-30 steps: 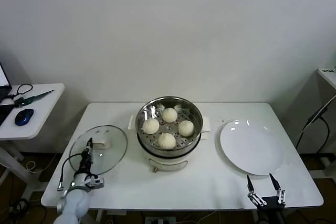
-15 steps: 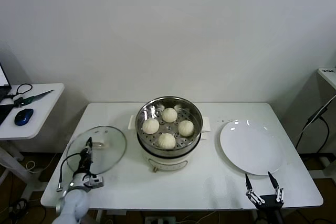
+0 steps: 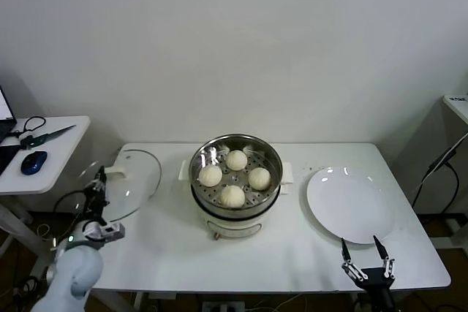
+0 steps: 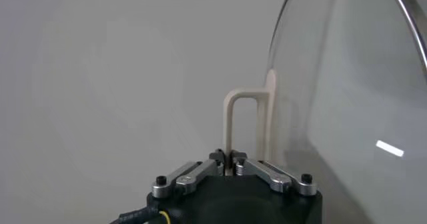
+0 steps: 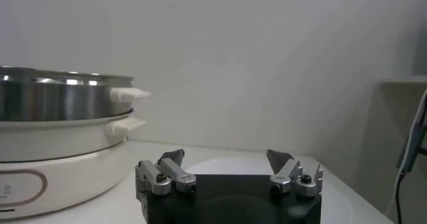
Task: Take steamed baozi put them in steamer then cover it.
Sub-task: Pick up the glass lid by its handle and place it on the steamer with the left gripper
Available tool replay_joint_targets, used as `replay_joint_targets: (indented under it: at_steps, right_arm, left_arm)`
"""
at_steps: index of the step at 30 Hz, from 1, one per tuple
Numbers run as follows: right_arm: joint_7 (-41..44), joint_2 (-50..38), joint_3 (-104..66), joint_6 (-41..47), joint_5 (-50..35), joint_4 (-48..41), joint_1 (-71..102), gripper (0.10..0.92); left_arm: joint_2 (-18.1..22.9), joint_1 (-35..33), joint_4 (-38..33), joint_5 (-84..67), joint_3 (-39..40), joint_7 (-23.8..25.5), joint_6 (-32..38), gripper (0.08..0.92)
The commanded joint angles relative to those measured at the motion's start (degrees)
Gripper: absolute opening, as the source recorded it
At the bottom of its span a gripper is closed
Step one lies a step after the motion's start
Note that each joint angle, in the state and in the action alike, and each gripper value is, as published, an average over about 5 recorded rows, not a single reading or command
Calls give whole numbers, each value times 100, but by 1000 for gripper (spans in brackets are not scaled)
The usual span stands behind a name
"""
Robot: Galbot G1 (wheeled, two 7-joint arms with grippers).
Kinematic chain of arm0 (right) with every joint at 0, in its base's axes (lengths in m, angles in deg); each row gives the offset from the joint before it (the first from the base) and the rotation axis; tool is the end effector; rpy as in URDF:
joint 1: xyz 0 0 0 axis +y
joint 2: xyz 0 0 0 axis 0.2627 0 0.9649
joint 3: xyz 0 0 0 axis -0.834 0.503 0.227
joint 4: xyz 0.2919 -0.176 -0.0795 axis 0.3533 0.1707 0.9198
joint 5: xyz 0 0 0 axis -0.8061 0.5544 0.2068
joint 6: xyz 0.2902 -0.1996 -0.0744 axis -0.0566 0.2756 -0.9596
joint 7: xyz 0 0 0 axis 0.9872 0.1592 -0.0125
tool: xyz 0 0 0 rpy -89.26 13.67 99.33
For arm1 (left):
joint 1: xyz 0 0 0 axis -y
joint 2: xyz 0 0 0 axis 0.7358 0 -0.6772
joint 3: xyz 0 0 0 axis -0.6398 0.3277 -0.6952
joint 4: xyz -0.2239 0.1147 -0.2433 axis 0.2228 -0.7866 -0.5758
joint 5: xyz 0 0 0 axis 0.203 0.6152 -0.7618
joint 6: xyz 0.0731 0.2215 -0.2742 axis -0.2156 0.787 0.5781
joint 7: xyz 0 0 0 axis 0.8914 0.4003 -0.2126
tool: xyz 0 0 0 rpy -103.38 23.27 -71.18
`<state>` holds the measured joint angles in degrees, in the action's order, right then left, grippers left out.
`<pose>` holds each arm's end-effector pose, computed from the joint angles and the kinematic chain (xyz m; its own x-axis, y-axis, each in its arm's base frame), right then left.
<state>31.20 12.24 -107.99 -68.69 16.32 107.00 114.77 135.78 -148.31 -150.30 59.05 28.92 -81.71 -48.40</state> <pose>0.1117 -0.1204 -0.4081 -0.9993 -0.0179 0.0329 -0.0205 0.9966 -0.0794 0.2995 0.1557 -0.3261 -0.9713 -0.2376 -0.0131 -0.0308 0.0708 0.9970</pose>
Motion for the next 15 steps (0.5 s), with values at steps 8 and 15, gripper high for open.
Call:
replay_joint_targets:
  at_steps: [8,15]
  right_arm:
    - [-232,54,100,222,207,-6,-238,823]
    - [-232,59,103,134,188,-263,-446,823]
  left_arm:
    - [155,852,-2254,610,2013,1574,-2270,148]
    - [1408,1341,-1939,1883,3123,1991,-2618,148]
